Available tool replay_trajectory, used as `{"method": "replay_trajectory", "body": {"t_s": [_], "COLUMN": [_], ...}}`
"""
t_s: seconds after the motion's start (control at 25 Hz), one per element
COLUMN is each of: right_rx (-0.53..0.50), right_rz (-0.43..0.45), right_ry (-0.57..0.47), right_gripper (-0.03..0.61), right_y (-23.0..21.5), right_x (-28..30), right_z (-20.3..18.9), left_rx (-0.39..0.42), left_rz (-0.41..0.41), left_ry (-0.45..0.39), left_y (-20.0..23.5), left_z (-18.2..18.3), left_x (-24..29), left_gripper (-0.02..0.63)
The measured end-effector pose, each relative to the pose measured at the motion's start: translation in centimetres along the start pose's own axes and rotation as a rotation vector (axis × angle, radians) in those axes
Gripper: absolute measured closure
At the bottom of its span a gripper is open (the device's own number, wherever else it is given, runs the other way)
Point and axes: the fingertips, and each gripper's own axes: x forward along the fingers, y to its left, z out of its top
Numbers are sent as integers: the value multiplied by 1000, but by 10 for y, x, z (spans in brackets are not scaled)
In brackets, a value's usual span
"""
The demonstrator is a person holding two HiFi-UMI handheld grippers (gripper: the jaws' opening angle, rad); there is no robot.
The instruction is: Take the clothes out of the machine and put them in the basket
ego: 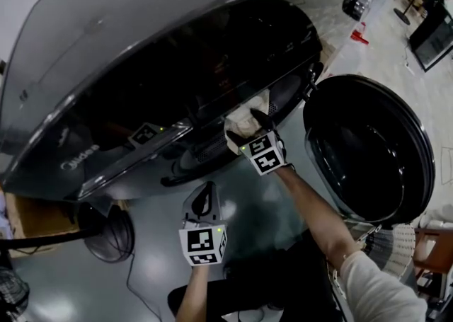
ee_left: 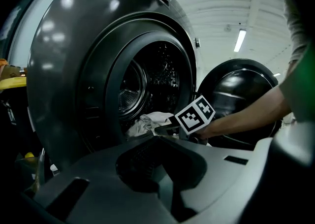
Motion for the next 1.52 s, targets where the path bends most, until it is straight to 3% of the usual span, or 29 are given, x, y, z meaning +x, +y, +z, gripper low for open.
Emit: {"method": "replay_trajectory", "body": {"t_s": [0.12,0.16,0.28,0.36,0.56,0.72,1.2,1.52], "right_rx": [-29,-48,-100,-75,49,83,149,204], "right_rz": [9,4,-30,-42,-31,-11,1,-17], "right_ry": [-4,-1,27,50,81,80,55,42], "right_gripper": [284,353,450,479,509,512,515,517], "right_y": [7,9,11,9,10,23,38,37], "right_x": [-2,-3,-3,-4,-35,-73,-257,-390], "right_z": [-1,-2,-5,-4,3,29,147,220], "left_rx": [1,4,13,14,-5,-24,-70,-87], "left_rz": [7,2,-8,0,11,21,-23,-4], "left_ry": [0,-4,-15,-12,11,44,83,75], "left_y": [1,-1,-4,-1,-3,-3,-72,-104], "left_z": [-4,-3,5,6,18,44,192,286], "left_x": [4,4,2,-3,-30,-57,-139,-194], "left_gripper": [595,595,595,595,595,595,595,595]}}
